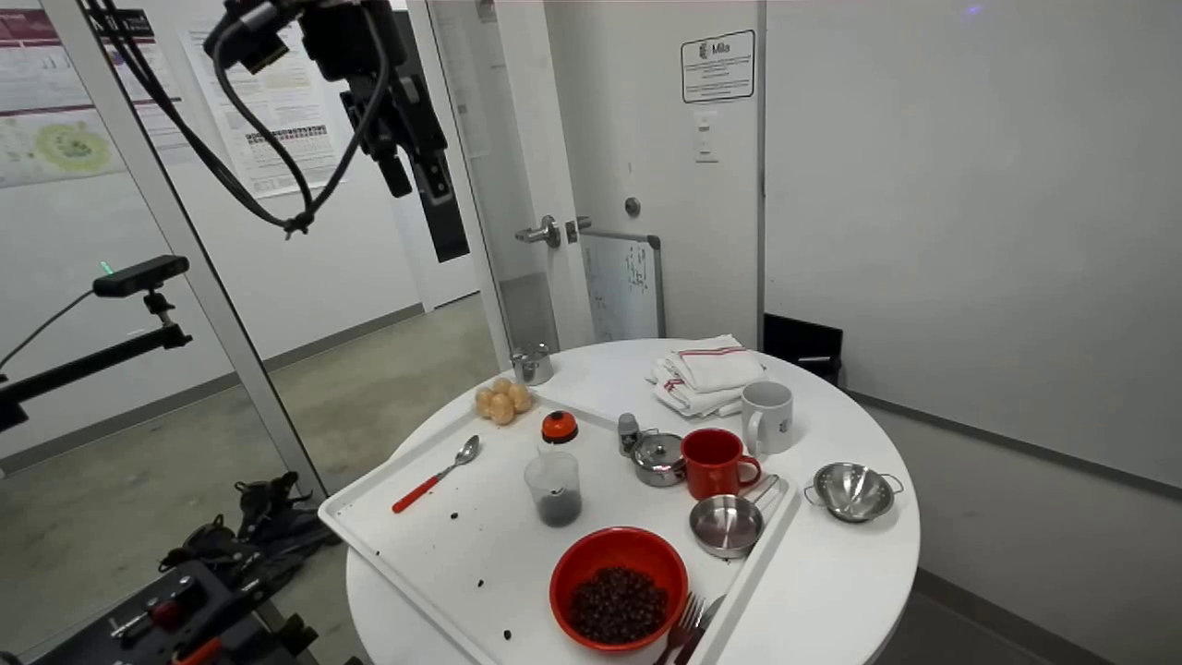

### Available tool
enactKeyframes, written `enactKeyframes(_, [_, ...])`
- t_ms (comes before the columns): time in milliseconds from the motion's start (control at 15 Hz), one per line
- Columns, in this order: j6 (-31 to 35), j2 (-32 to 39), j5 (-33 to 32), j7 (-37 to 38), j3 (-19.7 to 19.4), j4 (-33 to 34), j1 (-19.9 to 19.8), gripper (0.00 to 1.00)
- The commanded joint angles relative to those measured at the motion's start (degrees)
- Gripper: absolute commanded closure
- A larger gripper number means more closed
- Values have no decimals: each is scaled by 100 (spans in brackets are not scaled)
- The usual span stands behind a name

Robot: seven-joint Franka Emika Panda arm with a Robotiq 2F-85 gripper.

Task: Pour some things from the jug into the bowl

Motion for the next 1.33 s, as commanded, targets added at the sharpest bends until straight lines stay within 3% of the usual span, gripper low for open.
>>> enactKeyframes(0, [137, 598, 159, 1105, 203, 269, -150, 0])
enactKeyframes(333, [629, 1714, 69, 2891, 453, 731, -169, 0])
enactKeyframes(667, [1136, 2765, -175, 4994, 581, 1271, 107, 0])
enactKeyframes(733, [1079, 2338, -32, 4262, 457, 883, 95, 0])
enactKeyframes(1067, [1104, 2451, -40, 4332, 413, 932, 145, 0])
enactKeyframes(1267, [943, 2400, -411, 5717, 430, 819, 174, 0])
